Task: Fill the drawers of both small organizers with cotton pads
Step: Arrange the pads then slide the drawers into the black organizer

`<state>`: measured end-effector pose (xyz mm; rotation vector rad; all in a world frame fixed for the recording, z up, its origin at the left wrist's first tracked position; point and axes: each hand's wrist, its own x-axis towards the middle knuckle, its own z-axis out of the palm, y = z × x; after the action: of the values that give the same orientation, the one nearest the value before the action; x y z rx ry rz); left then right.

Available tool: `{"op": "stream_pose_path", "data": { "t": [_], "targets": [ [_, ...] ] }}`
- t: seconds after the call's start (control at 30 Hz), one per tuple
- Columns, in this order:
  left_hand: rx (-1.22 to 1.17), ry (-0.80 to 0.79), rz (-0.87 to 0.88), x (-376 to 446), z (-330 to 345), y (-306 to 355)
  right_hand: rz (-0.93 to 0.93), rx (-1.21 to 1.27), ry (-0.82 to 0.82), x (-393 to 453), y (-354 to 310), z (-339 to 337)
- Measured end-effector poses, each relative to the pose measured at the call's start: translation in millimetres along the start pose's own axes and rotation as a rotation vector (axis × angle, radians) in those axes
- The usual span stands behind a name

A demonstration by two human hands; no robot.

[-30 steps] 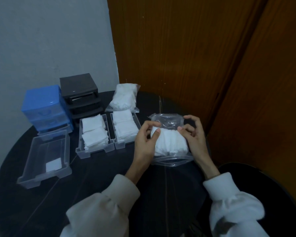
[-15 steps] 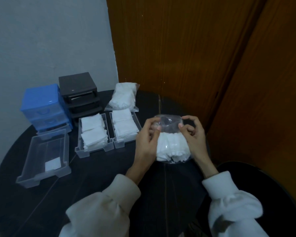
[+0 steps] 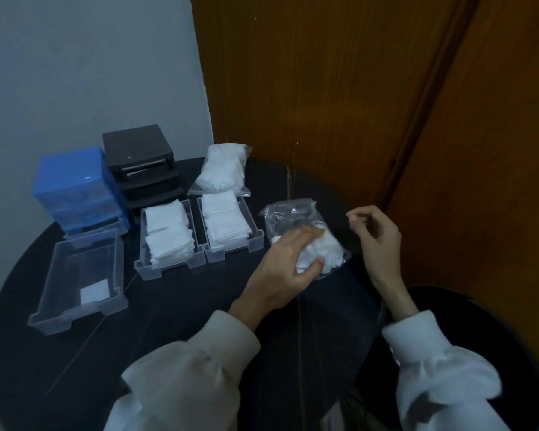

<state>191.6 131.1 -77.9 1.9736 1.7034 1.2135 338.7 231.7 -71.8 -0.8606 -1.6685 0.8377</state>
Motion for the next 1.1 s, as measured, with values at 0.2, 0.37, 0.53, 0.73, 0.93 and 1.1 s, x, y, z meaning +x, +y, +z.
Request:
{"op": "stream_pose_path", "data": {
  "t": [0.2,0.37,0.53,0.73,0.93,1.1],
  "targets": [
    [0.026,0.079,-0.124,2,1,-8,-0.197,-0.144,-0.205,-23,-11,-5],
    [0.039,0.078,-0.137,4,2,-10,-0.273,-0.317,-0.235,-25,-5,4],
    [-0.018,0.141,-0.127,5,4,-8,-0.3,-0.493,-0.108,-23,-8,10],
    [-0.016,0.231,-0.145,5,10,-9,-0.308,-0.487,-0.203,-25,-5,12],
    [-0.008,0.219,-0.162,8,9,-12,-0.222,-0.352,-0.285,-25,-2,5],
    [-0.012,0.204,-0.151,8,12,-15,-0.183,-0.32,-0.288,-28,-1,4]
  ]
}}
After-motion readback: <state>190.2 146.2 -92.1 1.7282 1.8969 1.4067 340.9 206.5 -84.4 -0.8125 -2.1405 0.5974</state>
